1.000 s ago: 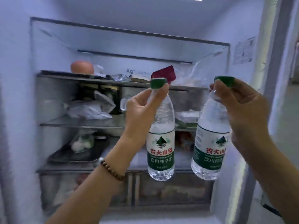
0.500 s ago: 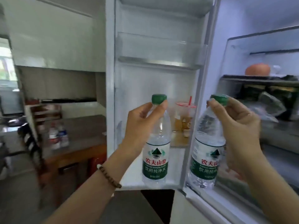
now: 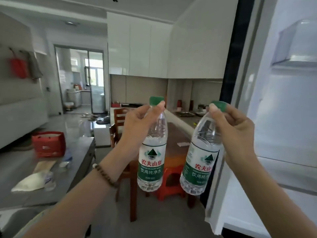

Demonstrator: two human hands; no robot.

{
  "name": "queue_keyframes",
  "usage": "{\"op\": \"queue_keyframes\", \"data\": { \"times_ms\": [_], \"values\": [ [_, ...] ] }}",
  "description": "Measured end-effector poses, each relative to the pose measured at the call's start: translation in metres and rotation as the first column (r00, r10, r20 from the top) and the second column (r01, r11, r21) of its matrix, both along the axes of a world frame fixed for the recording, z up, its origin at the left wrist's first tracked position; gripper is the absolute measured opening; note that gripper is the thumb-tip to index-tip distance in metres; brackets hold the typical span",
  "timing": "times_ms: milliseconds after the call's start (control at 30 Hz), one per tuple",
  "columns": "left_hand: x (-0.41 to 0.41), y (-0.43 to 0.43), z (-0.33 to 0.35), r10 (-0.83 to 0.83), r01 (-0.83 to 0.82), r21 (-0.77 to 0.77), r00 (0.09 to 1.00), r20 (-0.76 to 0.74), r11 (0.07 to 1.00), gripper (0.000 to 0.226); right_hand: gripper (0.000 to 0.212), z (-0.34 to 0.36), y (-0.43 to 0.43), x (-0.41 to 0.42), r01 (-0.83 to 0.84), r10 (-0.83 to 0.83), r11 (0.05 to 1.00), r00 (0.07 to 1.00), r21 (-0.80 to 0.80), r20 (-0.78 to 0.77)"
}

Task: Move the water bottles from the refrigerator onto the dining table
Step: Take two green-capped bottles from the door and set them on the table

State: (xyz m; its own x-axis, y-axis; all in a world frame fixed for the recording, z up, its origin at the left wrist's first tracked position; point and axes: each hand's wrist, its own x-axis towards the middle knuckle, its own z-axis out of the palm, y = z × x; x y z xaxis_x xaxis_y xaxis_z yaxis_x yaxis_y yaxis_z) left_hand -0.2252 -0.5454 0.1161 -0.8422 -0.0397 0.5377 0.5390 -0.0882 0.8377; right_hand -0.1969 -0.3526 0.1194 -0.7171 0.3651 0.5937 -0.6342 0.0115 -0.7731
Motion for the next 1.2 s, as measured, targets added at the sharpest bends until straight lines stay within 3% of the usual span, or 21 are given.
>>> {"op": "queue_keyframes", "data": {
  "times_ms": [167,267,400,600,700,1033,1200],
  "values": [
    [-0.066,-0.053,-0.003,0.111,-0.111,-0.012,0.994,-0.005,0.994,0.075,0.024,-0.006,-0.048,-0.077,-0.026,0.026,1.0,0.999,-0.011,0.024],
    [-0.106,-0.063,-0.009,0.158,-0.157,-0.053,0.987,0.018,0.986,0.047,0.022,-0.012,-0.063,-0.127,-0.039,0.039,0.999,0.999,-0.013,0.031],
    [-0.165,-0.058,-0.023,0.194,-0.19,-0.066,0.979,0.061,0.98,0.042,0.023,-0.022,-0.068,-0.198,-0.054,0.056,0.998,0.996,-0.023,0.065],
    [-0.255,-0.046,-0.037,0.195,-0.19,-0.086,0.979,0.053,0.978,0.062,0.032,-0.03,-0.069,-0.302,-0.1,0.099,0.995,0.989,-0.001,0.113],
    [-0.309,-0.046,-0.041,0.204,-0.197,-0.114,0.977,0.055,0.974,0.079,0.024,-0.037,-0.071,-0.359,-0.108,0.109,0.994,0.987,-0.018,0.121],
    [-0.513,-0.059,-0.071,0.083,-0.067,-0.16,0.992,0.097,0.985,0.023,0.035,-0.083,-0.072,-0.544,-0.015,0.02,1.0,0.971,-0.025,0.24],
    [-0.614,-0.048,-0.082,-0.008,0.034,-0.19,0.991,0.134,0.981,0.015,0.029,-0.091,-0.052,-0.623,0.095,-0.088,0.995,0.964,-0.016,0.251]
  ]
}}
